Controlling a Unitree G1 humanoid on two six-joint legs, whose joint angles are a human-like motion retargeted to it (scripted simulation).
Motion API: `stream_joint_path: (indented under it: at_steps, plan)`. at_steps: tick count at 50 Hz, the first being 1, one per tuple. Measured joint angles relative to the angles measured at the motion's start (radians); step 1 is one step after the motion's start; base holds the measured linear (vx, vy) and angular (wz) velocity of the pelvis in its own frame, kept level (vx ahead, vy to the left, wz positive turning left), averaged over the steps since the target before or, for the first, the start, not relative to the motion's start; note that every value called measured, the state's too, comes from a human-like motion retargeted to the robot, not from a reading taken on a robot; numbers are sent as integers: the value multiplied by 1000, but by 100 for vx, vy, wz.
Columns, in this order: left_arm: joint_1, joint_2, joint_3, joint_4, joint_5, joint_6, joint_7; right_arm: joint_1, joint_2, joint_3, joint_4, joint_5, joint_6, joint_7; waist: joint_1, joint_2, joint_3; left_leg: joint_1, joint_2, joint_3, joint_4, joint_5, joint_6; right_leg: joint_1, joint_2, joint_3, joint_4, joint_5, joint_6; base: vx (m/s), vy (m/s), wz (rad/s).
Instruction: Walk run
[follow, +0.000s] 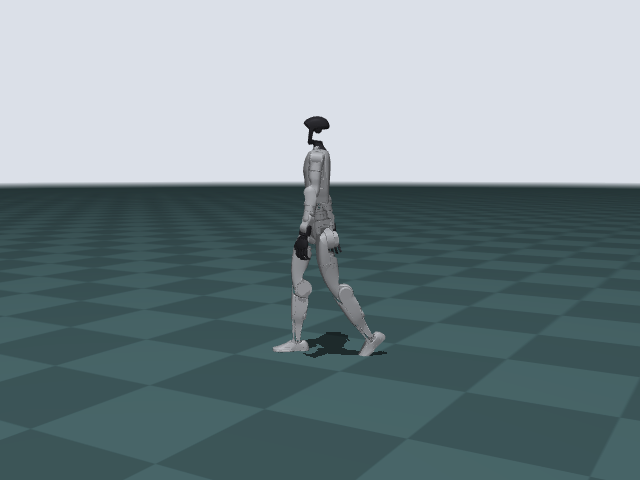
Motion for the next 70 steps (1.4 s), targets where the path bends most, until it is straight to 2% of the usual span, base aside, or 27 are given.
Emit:
stream_joint_path:
  at_steps: [3,5,7,8,12,15,20,25,28,30,32,34,35,38,40,43,47,52,55,58,59,61,62,63,65,67,70]
  plan:
    - [78,-3,11,68,23,29,4,-71,-18,-22,-6,28,15,16,24,-65,-23,-93,-96,102,210,223,-38,27,-83,18,34,-45,-24,82,-19,-23]
    - [140,11,30,97,10,28,-10,-113,-16,-15,-20,51,11,23,46,-96,-30,-170,-98,154,381,322,-38,62,-69,68,42,-84,-42,76,-44,-54]
    - [216,19,72,101,6,33,-10,-150,-8,-6,-50,62,0,36,59,-115,-25,-241,-95,91,472,260,-29,123,-36,76,6,-96,-67,79,-68,-48]
    - [252,20,103,102,5,36,-2,-168,-5,-1,-71,59,-5,42,80,-124,-16,-283,-79,97,524,200,0,153,-17,77,-9,-100,-77,69,-56,-82]
    - [360,20,218,126,-49,33,16,-231,-1,35,-171,28,-32,40,172,-167,15,-445,33,275,553,5,195,235,16,104,-40,-114,-92,61,-32,-109]
    - [414,23,266,151,-103,41,-11,-268,-8,63,-234,1,-71,20,224,-174,41,-521,30,295,382,-86,262,293,47,105,-56,-130,-89,56,-21,-80]
    - [463,14,317,172,-107,60,-34,-316,-28,74,-272,-23,-104,-1,290,-157,82,-578,-20,307,-41,-117,325,390,121,126,-67,-181,-86,70,-18,-52]
    - [482,-13,311,165,-107,33,-35,-315,-26,60,-229,-16,-103,-6,263,-167,66,-595,-93,424,-312,-267,302,460,149,73,-72,-211,-71,81,-14,11]
    - [467,-23,307,148,-82,30,-35,-285,-17,62,-163,-9,-96,-4,298,-184,49,-591,-66,478,-220,-267,398,486,158,109,-36,-166,-43,90,-12,-76]
    - [458,-27,314,129,-61,29,-18,-253,-10,56,-109,-22,-79,1,340,-204,26,-582,-45,511,-198,-196,413,504,144,114,-3,-92,-1,95,-10,-117]
    - [440,-18,304,119,-75,18,0,-201,3,36,-67,-51,-53,2,353,-218,-3,-564,-67,423,-190,-153,417,513,129,93,53,48,66,114,-4,-53]
    - [409,-5,294,113,-110,11,14,-146,21,27,-27,-60,-43,-16,325,-233,-31,-555,-72,360,-153,-175,431,489,119,98,152,226,165,101,-5,33]
    - [389,2,292,109,-126,9,19,-121,30,25,-6,-56,-43,-28,306,-229,-36,-544,-67,336,-139,-193,433,467,133,123,221,307,215,98,-10,90]
    - [270,36,268,95,-165,23,23,-66,44,22,33,4,-37,-19,250,-183,-16,-458,-40,301,-130,-255,431,330,225,155,520,404,298,92,-14,93]
    - [184,48,253,71,-176,35,26,-34,54,9,33,23,-16,9,277,-154,-1,-412,-9,287,-131,-288,418,257,248,185,630,327,269,62,-8,-21]
    - [83,43,233,1,-182,30,41,11,62,-11,33,24,-9,16,275,-122,25,-319,2,288,-160,-316,412,169,212,179,681,183,203,75,-3,31]
    - [-19,37,163,-114,-226,-23,34,53,61,-20,33,30,-19,-23,178,-68,47,-229,-9,207,-186,-345,406,70,94,128,554,13,165,70,-3,147]
    - [-118,60,108,-239,-211,-69,-24,56,58,-14,33,55,-21,-25,140,-98,56,-129,-82,171,-201,-406,398,-8,-62,166,189,-5,195,66,-14,70]
    - [-138,74,92,-275,-170,-90,-21,43,59,-7,33,57,-20,-13,135,-108,61,-60,-93,160,-207,-445,382,-46,-106,212,-8,-50,174,71,-23,45]
    - [-129,72,76,-263,-131,-95,13,22,47,-8,26,36,-32,-20,141,-84,48,-18,-77,153,-203,-477,365,-66,-113,217,-148,-110,274,75,-24,33]
    - [-121,69,75,-250,-118,-93,21,15,43,-7,18,31,-35,-22,138,-80,47,-6,-77,146,-195,-485,361,-72,-117,212,-138,-109,277,63,-20,37]
    - [-96,62,73,-214,-92,-90,29,-1,34,-2,-2,23,-36,-27,125,-74,41,12,-78,129,-176,-488,349,-80,-112,227,-69,-109,222,72,-28,61]
    - [-77,59,72,-191,-80,-87,29,-8,31,-2,-12,21,-35,-32,114,-71,35,18,-76,119,-165,-480,340,-78,-115,209,-40,-104,202,91,-40,92]
    - [-54,55,69,-164,-68,-83,25,-12,28,-4,-23,18,-34,-38,93,-68,26,24,-71,102,-149,-461,327,-67,-133,142,-27,-72,215,90,-42,120]
    - [-3,52,73,-97,-36,-68,12,-17,24,-9,-43,16,-37,-52,48,-61,8,26,-55,64,-104,-380,292,-30,-124,148,-24,18,231,86,-45,119]
    - [55,49,94,-19,8,-33,-1,-27,20,-4,-46,29,-44,-65,46,-43,-14,0,-21,68,-21,-231,247,-19,-78,257,6,-8,171,89,-51,51]
    - [139,28,98,80,45,59,-3,-63,-2,-17,-23,65,-31,-59,76,-49,-11,-80,-2,84,212,49,184,36,-88,229,26,-42,113,75,-35,15]
